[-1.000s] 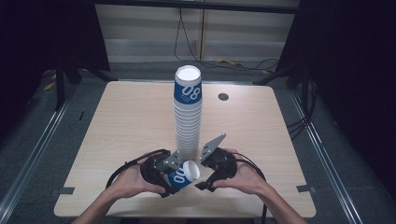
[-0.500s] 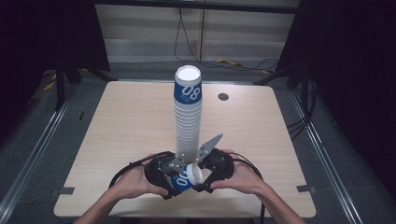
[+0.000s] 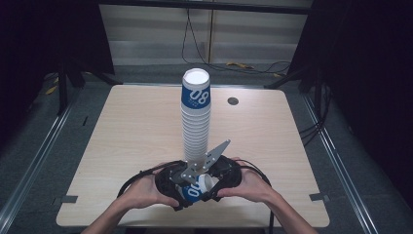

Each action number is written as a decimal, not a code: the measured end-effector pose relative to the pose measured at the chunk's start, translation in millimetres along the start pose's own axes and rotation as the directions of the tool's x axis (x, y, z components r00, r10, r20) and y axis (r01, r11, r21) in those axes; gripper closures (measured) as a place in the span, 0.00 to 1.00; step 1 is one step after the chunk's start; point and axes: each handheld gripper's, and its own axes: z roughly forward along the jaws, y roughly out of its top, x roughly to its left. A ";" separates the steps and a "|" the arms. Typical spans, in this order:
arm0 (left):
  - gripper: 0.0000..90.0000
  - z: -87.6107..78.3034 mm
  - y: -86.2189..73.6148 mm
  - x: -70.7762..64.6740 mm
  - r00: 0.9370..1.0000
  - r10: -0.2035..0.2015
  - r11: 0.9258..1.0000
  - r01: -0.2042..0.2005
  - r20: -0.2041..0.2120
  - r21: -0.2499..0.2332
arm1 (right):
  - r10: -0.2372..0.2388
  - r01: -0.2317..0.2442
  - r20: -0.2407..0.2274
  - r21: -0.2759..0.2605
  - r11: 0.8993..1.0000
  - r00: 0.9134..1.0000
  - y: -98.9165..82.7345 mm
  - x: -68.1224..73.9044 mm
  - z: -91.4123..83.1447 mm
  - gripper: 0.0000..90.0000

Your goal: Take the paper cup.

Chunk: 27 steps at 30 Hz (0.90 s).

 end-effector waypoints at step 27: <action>0.18 -8.5 -9.1 -1.2 0.999 0.005 0.993 -0.009 -0.035 -0.114 | -0.030 0.029 0.045 0.015 0.999 0.999 -2.5 1.1 -1.3 0.33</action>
